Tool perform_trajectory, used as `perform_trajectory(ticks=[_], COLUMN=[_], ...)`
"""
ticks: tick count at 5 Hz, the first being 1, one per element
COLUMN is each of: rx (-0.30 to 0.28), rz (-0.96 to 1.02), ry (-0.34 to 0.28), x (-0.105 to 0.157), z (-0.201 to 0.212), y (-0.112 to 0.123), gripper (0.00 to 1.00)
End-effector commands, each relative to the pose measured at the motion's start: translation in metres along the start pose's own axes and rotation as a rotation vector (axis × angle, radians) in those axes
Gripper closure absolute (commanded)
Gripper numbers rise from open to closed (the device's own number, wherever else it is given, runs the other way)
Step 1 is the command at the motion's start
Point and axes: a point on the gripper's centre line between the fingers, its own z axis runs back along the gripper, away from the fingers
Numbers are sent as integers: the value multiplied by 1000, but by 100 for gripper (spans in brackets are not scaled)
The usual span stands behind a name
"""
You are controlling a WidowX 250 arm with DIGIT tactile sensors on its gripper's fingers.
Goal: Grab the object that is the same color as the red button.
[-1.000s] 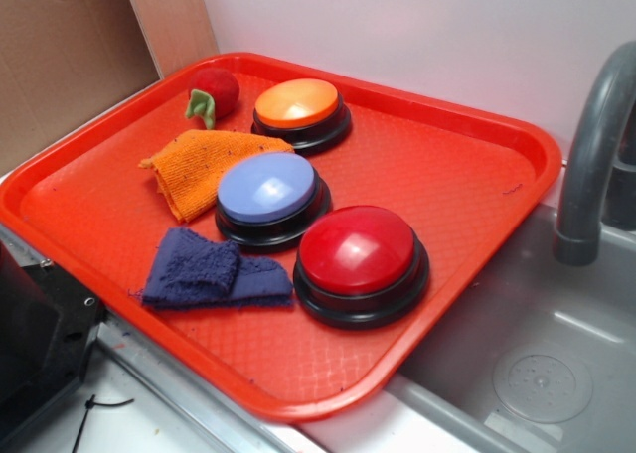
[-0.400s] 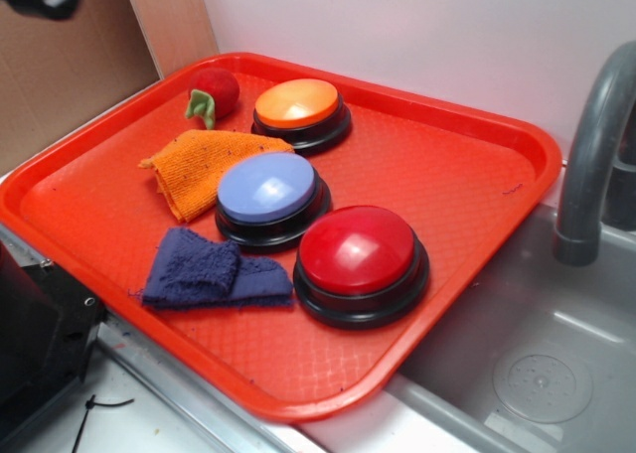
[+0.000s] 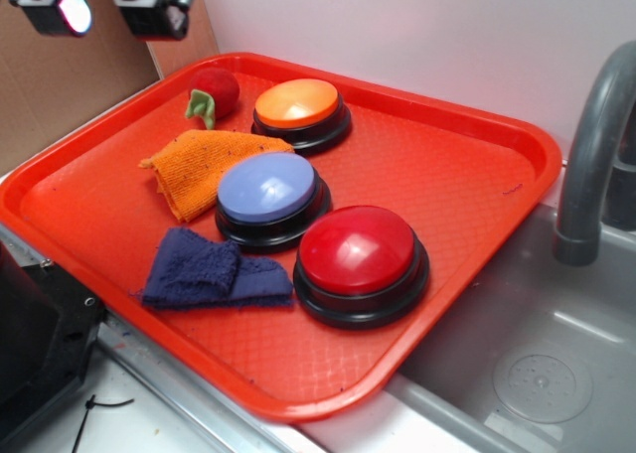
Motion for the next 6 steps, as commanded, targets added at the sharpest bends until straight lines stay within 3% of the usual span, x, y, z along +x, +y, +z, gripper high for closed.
perform_trajectory(ticks=[1, 3, 4, 5, 6], rx=[65, 112, 166, 190, 10], rz=[268, 470, 506, 517, 507], ry=[-119, -124, -143, -124, -60], x=[63, 88, 99, 102, 102], z=[-40, -72, -91, -114, -140], y=[21, 40, 40, 37, 32], gripper=[0, 0, 0, 0, 0])
